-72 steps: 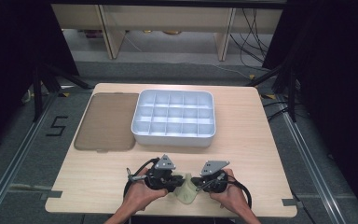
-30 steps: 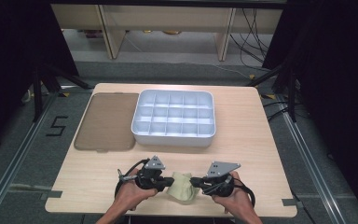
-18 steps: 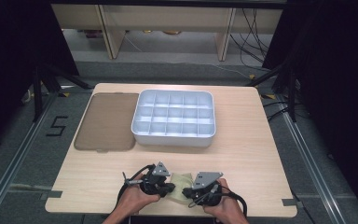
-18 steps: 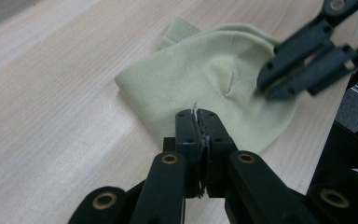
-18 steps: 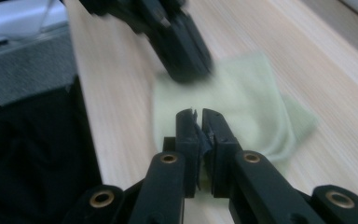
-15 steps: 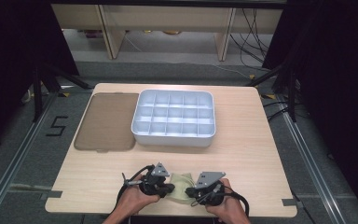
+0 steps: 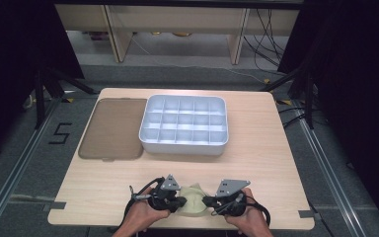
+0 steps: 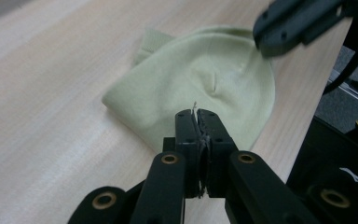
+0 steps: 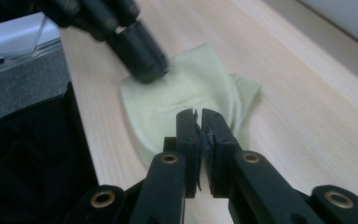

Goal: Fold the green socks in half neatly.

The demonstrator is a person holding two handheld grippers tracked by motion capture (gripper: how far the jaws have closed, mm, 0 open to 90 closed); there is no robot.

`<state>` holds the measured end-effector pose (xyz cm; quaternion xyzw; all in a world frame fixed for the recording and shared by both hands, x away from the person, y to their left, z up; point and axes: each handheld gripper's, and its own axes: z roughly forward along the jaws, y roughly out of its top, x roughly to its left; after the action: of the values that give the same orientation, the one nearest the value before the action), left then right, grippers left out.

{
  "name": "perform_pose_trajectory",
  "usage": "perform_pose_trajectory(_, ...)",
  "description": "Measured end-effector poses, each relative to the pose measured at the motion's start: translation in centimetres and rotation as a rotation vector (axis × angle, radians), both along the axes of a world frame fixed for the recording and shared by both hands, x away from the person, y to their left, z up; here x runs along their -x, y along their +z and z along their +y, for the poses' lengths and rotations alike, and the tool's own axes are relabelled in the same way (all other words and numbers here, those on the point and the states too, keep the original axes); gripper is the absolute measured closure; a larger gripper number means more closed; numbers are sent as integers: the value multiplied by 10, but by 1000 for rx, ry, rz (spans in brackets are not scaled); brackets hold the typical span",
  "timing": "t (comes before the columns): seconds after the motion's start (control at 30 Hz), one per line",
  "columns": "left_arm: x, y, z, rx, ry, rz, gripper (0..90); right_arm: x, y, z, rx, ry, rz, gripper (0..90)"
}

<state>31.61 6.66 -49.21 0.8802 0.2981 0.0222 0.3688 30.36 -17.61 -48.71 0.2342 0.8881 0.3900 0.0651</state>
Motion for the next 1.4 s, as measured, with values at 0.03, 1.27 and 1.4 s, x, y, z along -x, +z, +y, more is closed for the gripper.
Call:
perform_pose_trajectory(0.03,-1,2,0,3,0,-5,868,0,-2,1,7,8,-3,861)
perform_pose_trajectory(1.27,-35,-8,0,15,75,-28,857,-31,-12,-4,4,-95,10,864)
perform_pose_trajectory(1.4,-36,-10,0,7,74,-33,860,-30,-13,-10,-12,-98,12,862)
